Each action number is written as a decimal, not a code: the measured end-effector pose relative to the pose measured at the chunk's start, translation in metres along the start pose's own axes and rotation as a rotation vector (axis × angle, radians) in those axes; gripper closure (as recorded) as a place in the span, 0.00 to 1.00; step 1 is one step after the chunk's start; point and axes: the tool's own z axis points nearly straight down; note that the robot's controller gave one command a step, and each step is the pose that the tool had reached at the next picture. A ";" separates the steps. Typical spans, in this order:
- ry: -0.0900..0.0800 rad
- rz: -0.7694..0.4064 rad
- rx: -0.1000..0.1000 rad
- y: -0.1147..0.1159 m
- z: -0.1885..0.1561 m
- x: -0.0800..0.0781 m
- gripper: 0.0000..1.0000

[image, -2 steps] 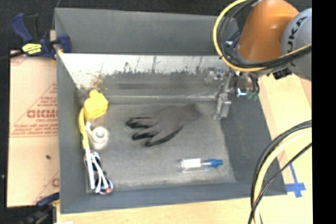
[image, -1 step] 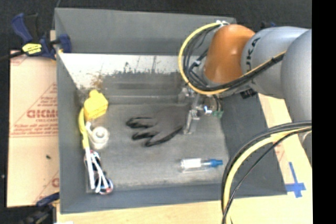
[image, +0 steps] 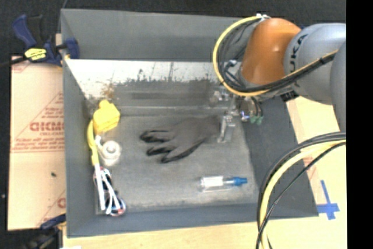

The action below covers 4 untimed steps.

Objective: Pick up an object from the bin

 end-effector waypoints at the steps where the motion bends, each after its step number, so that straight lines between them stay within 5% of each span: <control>1: 0.010 0.005 -0.006 0.043 0.033 0.006 0.00; 2: -0.006 0.044 -0.001 0.001 0.033 0.004 0.00; 3: 0.007 -0.042 -0.010 0.068 0.033 0.005 0.00; 4: -0.010 0.057 0.001 0.001 0.033 0.005 0.00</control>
Offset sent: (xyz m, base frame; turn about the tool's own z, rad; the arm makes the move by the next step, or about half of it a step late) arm -0.0049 0.0010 -0.0345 0.0441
